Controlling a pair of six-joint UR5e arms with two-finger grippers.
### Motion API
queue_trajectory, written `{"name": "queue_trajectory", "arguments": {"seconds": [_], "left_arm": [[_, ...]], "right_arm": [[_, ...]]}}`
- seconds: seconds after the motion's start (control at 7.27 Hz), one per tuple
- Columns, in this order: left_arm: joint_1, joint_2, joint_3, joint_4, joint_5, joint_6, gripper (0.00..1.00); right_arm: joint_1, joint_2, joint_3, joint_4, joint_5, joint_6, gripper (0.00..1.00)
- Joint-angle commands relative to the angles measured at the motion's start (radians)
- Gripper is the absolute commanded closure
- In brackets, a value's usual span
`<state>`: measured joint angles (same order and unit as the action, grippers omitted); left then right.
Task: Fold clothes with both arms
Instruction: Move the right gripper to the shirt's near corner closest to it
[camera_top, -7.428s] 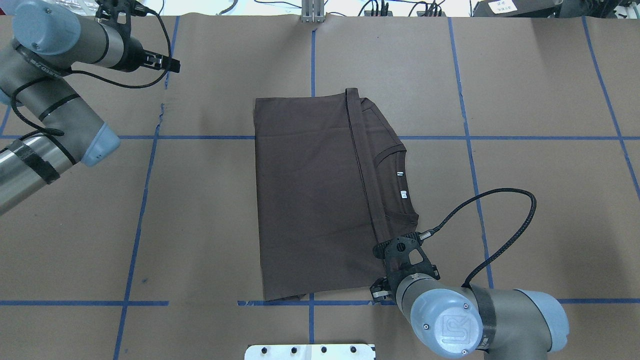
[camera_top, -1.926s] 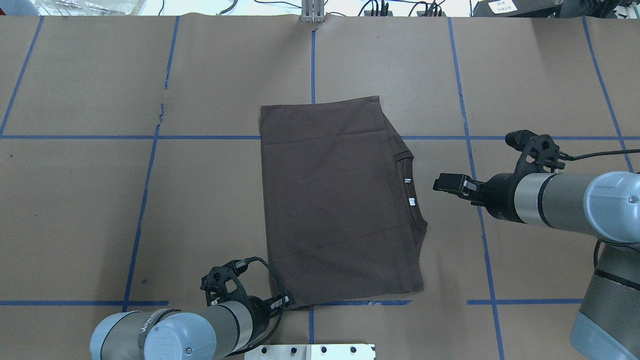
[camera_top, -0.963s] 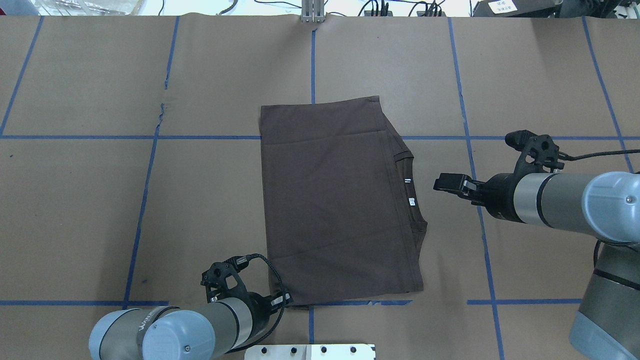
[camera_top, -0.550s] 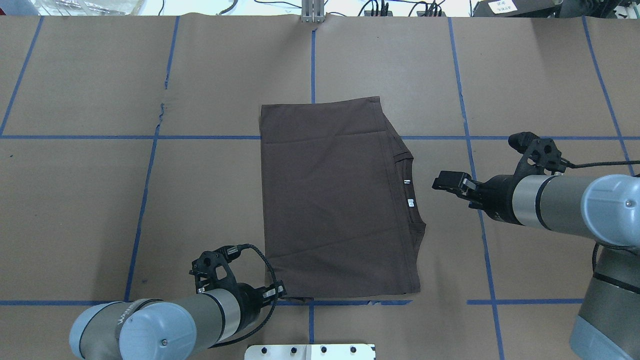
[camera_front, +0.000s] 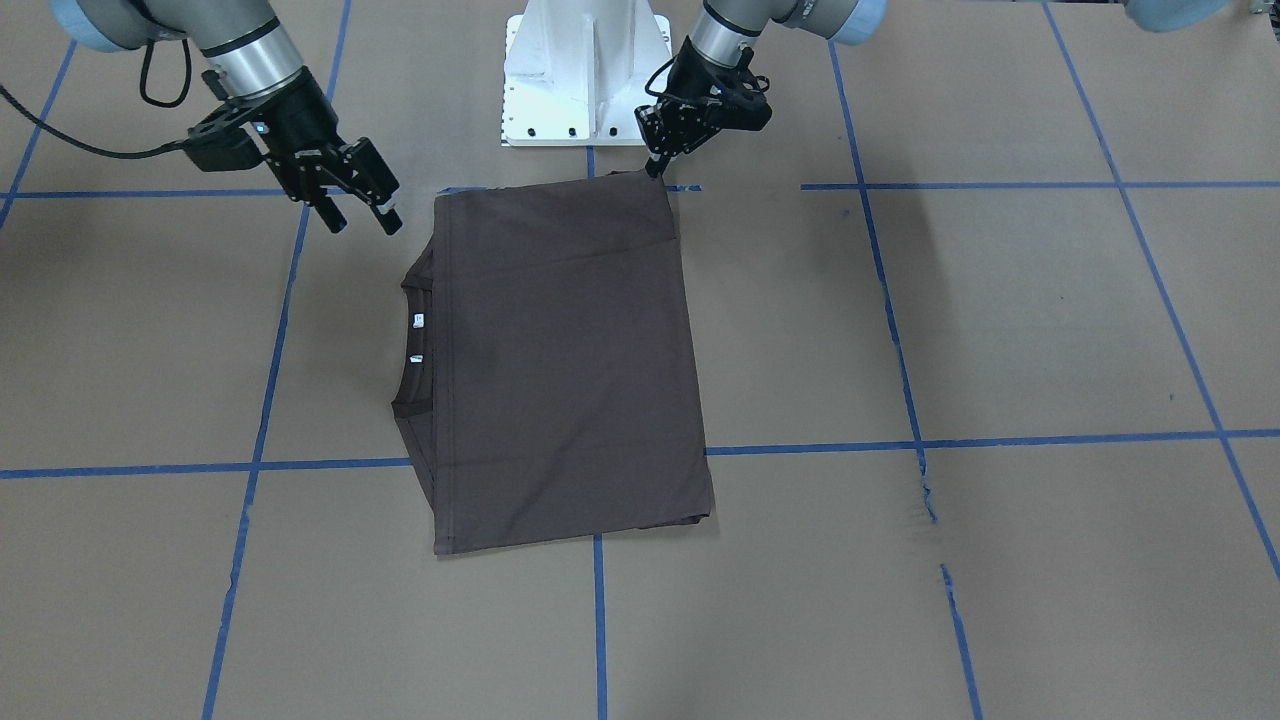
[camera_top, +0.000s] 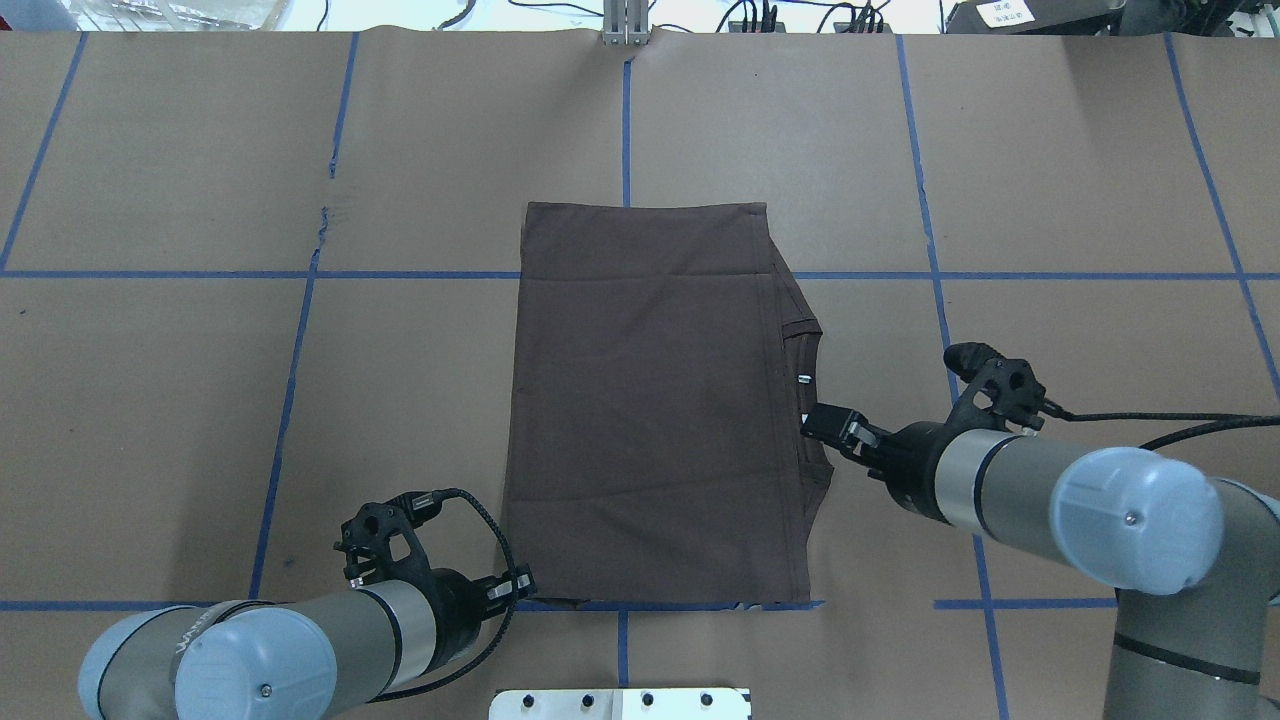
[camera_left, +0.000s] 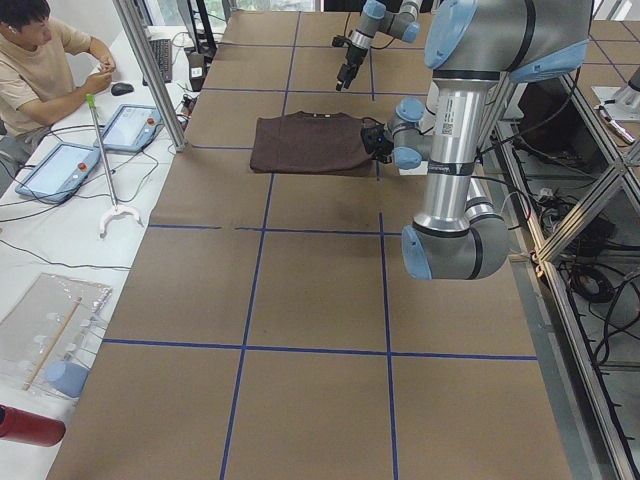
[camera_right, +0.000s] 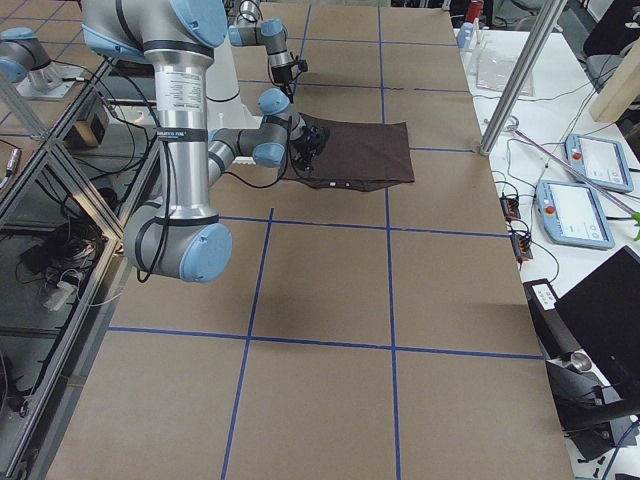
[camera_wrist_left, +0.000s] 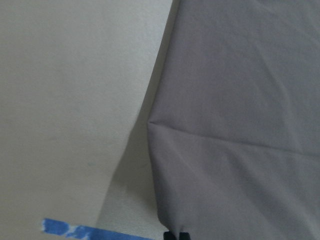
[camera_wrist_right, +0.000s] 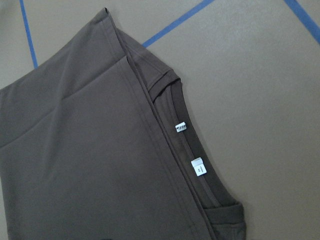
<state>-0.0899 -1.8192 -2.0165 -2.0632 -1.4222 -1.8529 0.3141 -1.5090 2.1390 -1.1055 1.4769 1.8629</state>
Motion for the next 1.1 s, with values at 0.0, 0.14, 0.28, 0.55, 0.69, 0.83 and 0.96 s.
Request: {"name": "queue_trajectory", "arguments": {"seconds": [0.0, 0.14, 0.28, 0.55, 0.69, 0.83, 0.96], "left_arm": [[0.009, -0.005, -0.001, 0.0, -0.001, -0.006, 1.0], [0.01, -0.008, -0.002, 0.0, -0.003, -0.009, 1.0], [0.01, -0.009, -0.002, -0.002, -0.004, -0.009, 1.0], [0.01, -0.009, -0.002, -0.002, -0.006, -0.009, 1.0], [0.012, -0.011, -0.002, -0.003, -0.006, -0.009, 1.0], [0.012, -0.011, -0.002, -0.003, -0.006, -0.009, 1.0], [0.012, -0.011, -0.002, -0.003, -0.006, -0.009, 1.0]], "right_arm": [[-0.091, 0.091, -0.014, -0.228, -0.081, 0.058, 0.16], [-0.096, 0.19, -0.036, -0.378, -0.081, 0.058, 0.15], [-0.102, 0.285, -0.101, -0.448, -0.082, 0.059, 0.17], [-0.108, 0.273, -0.128, -0.455, -0.072, 0.045, 0.19], [-0.113, 0.26, -0.131, -0.453, -0.07, 0.018, 0.19], [-0.116, 0.262, -0.148, -0.453, -0.072, 0.018, 0.19], [-0.124, 0.262, -0.154, -0.453, -0.075, 0.018, 0.21]]}}
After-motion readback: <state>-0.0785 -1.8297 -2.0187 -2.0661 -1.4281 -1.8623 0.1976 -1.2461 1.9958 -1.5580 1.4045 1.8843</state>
